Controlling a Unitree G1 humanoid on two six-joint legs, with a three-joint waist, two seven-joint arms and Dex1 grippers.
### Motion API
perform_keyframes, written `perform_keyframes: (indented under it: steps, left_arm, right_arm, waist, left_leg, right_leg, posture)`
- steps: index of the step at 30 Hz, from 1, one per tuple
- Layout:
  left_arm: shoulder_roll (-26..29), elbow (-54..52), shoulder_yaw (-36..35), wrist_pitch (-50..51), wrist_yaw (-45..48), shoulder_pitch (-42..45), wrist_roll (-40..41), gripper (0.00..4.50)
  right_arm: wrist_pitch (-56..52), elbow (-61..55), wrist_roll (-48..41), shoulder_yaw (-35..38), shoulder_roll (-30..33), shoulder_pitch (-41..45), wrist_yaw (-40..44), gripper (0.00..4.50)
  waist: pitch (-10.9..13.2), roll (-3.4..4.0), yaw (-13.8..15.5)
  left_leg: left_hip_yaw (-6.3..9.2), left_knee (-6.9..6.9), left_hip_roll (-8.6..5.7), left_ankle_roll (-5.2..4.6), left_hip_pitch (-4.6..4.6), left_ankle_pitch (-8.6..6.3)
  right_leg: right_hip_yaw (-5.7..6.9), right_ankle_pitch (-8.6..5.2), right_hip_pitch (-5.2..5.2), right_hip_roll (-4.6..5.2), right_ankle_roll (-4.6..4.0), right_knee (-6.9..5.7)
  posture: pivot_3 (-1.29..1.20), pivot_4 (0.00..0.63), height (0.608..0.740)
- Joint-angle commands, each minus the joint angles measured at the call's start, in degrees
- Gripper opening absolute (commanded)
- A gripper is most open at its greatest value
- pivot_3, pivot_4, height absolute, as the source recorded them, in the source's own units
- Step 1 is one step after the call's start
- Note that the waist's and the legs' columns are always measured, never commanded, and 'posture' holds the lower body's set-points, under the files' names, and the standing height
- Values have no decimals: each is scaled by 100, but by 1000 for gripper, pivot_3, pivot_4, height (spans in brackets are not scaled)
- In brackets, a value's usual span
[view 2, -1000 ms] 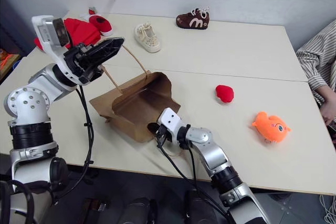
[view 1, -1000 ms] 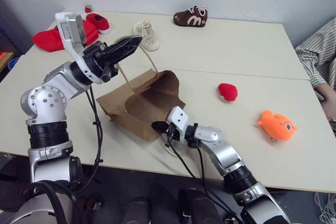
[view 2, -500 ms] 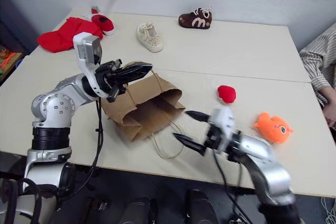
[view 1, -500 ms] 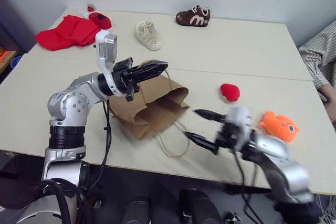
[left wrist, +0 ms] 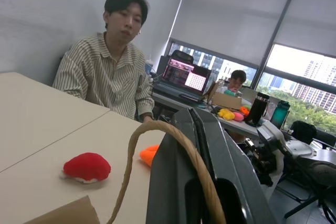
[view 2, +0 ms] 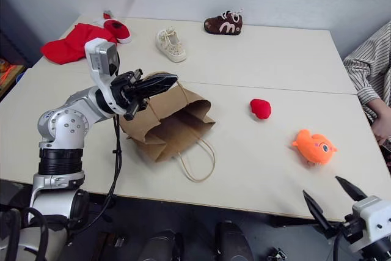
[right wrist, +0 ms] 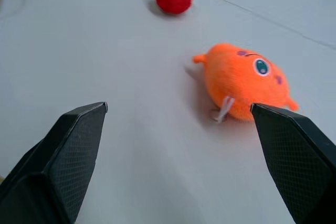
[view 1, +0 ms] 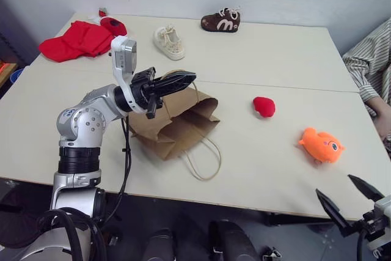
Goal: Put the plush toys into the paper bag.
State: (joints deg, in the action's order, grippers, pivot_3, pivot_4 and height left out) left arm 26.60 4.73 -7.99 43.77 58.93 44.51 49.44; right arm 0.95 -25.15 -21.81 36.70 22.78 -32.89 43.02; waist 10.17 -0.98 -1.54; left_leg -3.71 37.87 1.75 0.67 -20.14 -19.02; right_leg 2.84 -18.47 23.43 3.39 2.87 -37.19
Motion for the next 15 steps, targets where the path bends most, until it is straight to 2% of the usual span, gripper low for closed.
perform_keyframes:
  steps: [1, 4, 7, 10, 15]
  left_arm:
    - [45, -165, -47, -14, 28, 37, 7, 0]
    - [42, -190, -28, -23, 27, 43, -14, 0]
    - [42, -200, -21, -17, 23, 49, -21, 0]
    - [109, -255, -5, -29, 38, 54, -62, 0]
    - [218, -280, -38, 18, 67, 115, -25, 0]
  right_arm:
    - [-780, 16, 461, -146, 680, 802, -699, 4470]
    - [-1340, 412, 794, -542, 1274, 1470, -809, 4470]
    - [-1783, 655, 811, -758, 1514, 1770, -830, 4470]
    - [-2190, 1502, 1101, -1239, 2025, 2391, -682, 3866]
    - [-2590, 1932, 1152, -1430, 2508, 2690, -478, 2137]
  waist:
    - [1, 2, -15]
    - [1, 2, 24]
    - [2, 3, 169]
    - [2, 3, 209]
    - [3, 4, 216]
  left_leg:
    - [-5, 0, -1, 0, 0, 0]
    - [-1, 2, -1, 8, -3, 5]
    - [4, 1, 1, 10, -7, 6]
    - [4, 10, -2, 4, -16, 2]
    - [1, 22, -11, -16, -17, -1]
  right_leg:
    - [-4, 0, 1, 0, 0, -2]
    - [0, -5, 12, -2, -7, -11]
    - [4, -12, 17, -10, -10, -13]
    - [6, -12, 17, -5, -6, -10]
    - [3, -5, 10, 6, 8, -8]
  posture:
    - [0, 150, 740]
    - [0, 150, 740]
    - [0, 150, 740]
    - [0, 150, 740]
    - [0, 150, 740]
